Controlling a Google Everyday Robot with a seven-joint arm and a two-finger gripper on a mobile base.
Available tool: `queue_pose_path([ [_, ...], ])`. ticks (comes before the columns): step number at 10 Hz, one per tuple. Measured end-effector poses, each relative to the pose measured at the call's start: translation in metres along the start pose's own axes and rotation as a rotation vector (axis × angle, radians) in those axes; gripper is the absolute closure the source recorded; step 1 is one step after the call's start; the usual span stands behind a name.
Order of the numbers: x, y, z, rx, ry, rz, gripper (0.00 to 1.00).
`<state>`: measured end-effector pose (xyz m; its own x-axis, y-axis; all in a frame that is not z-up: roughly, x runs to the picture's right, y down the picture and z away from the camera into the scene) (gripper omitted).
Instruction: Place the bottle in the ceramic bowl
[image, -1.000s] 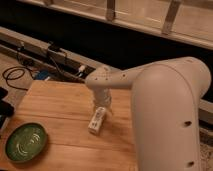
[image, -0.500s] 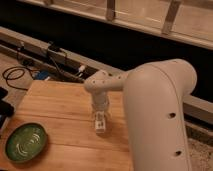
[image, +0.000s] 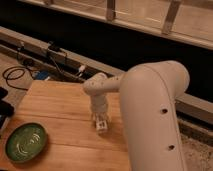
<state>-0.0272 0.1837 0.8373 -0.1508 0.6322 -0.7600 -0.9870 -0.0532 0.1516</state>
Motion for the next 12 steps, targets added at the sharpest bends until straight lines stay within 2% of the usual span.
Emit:
queue_pose_path([
  [5, 0.002, -0.001, 0.002, -0.031, -0.008, -0.032, 0.91],
  [6, 0.003, 0.002, 0.002, -0.038, -0.011, -0.037, 0.98],
  [7, 0.003, 0.004, -0.001, -0.049, -0.016, -0.040, 1.00],
  [9, -0.003, 0.006, -0.024, -0.066, -0.056, -0.060, 1.00],
  [12, -0.008, 0.042, -0.078, -0.094, -0.147, -0.167, 1.00],
])
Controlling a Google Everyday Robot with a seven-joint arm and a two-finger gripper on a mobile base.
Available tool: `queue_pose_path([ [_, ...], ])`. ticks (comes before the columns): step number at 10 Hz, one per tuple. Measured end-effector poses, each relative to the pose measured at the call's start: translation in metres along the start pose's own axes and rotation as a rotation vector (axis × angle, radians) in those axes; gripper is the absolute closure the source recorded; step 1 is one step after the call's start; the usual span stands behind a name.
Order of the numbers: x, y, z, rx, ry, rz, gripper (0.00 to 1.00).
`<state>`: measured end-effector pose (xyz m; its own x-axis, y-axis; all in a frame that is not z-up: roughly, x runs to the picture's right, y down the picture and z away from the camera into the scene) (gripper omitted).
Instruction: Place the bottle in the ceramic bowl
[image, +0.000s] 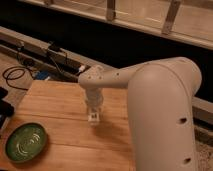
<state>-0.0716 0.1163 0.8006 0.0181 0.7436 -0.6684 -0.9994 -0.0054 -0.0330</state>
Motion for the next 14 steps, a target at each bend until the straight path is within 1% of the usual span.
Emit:
queue_pose_path([
  [1, -0.004, 0.011, -0.013, -0.005, -0.019, -0.036, 1.00],
  [2, -0.005, 0.034, -0.029, -0.024, -0.048, -0.104, 1.00],
  [3, -0.001, 0.053, -0.040, -0.049, -0.062, -0.158, 1.00],
  [4, 0.005, 0.061, -0.044, -0.060, -0.064, -0.191, 1.00],
  [5, 0.015, 0.078, -0.045, -0.083, -0.056, -0.241, 1.00],
  [6, 0.030, 0.101, -0.041, -0.110, -0.029, -0.292, 1.00],
  [7, 0.033, 0.108, -0.042, -0.121, -0.027, -0.300, 1.00],
  [8, 0.031, 0.102, -0.041, -0.110, -0.027, -0.295, 1.00],
  [13, 0.031, 0.101, -0.041, -0.112, -0.026, -0.293, 1.00],
  [14, 0.031, 0.102, -0.041, -0.117, -0.026, -0.296, 1.00],
])
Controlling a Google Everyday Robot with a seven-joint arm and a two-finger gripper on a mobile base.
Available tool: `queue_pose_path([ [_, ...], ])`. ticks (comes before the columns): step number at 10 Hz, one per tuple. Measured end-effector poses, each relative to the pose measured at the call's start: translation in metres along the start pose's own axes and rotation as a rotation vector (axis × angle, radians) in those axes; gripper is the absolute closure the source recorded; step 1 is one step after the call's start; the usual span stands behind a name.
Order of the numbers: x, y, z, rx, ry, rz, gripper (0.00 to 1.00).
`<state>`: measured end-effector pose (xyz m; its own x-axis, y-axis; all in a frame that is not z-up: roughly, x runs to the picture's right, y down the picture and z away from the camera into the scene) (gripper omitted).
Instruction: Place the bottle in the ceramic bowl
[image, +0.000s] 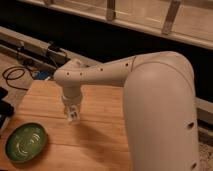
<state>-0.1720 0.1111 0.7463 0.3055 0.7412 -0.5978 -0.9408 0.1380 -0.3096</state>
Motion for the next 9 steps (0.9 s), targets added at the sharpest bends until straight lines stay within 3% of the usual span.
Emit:
queue_pose_path([
  [1, -0.001, 0.001, -0.001, -0.006, -0.001, -0.012, 1.00],
  [4, -0.003, 0.051, -0.007, -0.058, -0.009, -0.193, 1.00],
  [6, 0.003, 0.113, -0.012, -0.125, -0.019, -0.358, 1.00],
  [9, 0.027, 0.162, -0.017, -0.214, -0.012, -0.532, 1.00],
])
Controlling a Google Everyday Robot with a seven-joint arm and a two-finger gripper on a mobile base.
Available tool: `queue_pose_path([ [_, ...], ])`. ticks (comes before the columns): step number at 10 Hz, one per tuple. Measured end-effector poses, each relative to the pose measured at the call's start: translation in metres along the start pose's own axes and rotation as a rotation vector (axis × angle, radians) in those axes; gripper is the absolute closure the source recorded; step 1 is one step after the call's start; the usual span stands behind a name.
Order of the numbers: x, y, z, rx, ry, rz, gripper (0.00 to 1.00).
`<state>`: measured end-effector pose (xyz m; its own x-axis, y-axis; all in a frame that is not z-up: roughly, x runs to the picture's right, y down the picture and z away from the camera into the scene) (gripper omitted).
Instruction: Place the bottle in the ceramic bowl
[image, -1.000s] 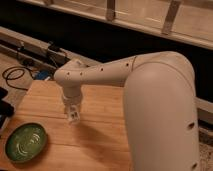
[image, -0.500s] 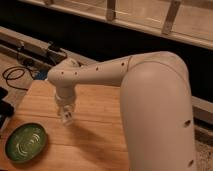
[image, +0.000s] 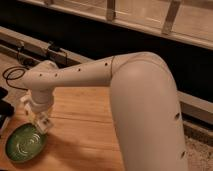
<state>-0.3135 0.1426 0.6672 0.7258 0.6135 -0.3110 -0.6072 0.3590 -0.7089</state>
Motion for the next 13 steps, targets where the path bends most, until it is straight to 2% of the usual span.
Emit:
queue_pose_path([
  [2, 0.006, 0.029, 0.010, -0.035, 0.023, -0.076, 1.00],
  [3, 0.010, 0.047, 0.021, -0.050, 0.052, -0.118, 1.00],
  [6, 0.016, 0.077, 0.057, -0.065, 0.138, -0.195, 0.97],
  [7, 0.015, 0.082, 0.065, -0.051, 0.160, -0.214, 0.96],
  [13, 0.015, 0.079, 0.066, -0.045, 0.163, -0.210, 0.96],
])
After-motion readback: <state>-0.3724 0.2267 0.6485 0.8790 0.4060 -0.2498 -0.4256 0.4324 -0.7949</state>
